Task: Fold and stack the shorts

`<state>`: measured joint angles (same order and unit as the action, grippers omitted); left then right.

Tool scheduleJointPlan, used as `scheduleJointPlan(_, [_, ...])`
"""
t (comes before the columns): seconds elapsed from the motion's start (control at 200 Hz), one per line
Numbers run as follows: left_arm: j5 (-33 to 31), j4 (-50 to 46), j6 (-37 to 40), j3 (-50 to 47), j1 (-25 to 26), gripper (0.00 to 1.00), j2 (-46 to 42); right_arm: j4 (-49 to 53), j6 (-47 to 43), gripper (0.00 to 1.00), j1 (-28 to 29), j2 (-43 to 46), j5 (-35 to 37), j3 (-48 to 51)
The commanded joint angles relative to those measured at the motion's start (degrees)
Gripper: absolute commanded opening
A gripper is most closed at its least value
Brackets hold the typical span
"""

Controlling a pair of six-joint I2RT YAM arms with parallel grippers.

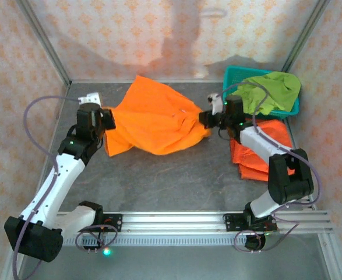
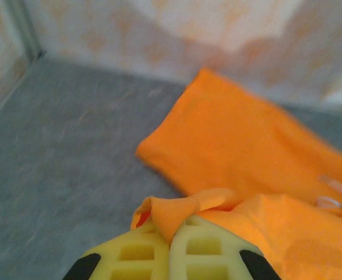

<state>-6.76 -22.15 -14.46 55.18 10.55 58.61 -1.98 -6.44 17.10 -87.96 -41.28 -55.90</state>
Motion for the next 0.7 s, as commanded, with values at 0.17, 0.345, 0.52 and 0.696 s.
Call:
scheduleJointPlan(0.17, [-14.11,-7.7,-0.26,4.9,0.0,0.0,-4.8,13.09,-0.79,0.08,9.35,5.77,0.41,1.41])
scheduleJointPlan(0.345, [-17.82,-10.94,0.95,9.63,-0.01,0.0,-0.74,17.4,-0.25,0.09,12.86,7.05,3.16,3.14])
scheduleJointPlan(0.52, [-22.77,-12.79,0.4,9.83,-0.15,0.08,-0.64,23.97,-0.07,0.23,18.94,7.36,1.71,5.23])
scheduleJointPlan(0.696, [-24.46,-12.18,-0.33,9.75,-2.21,0.45,-1.69,29.15,-1.04,0.47,23.51,8.52,-2.47,4.52])
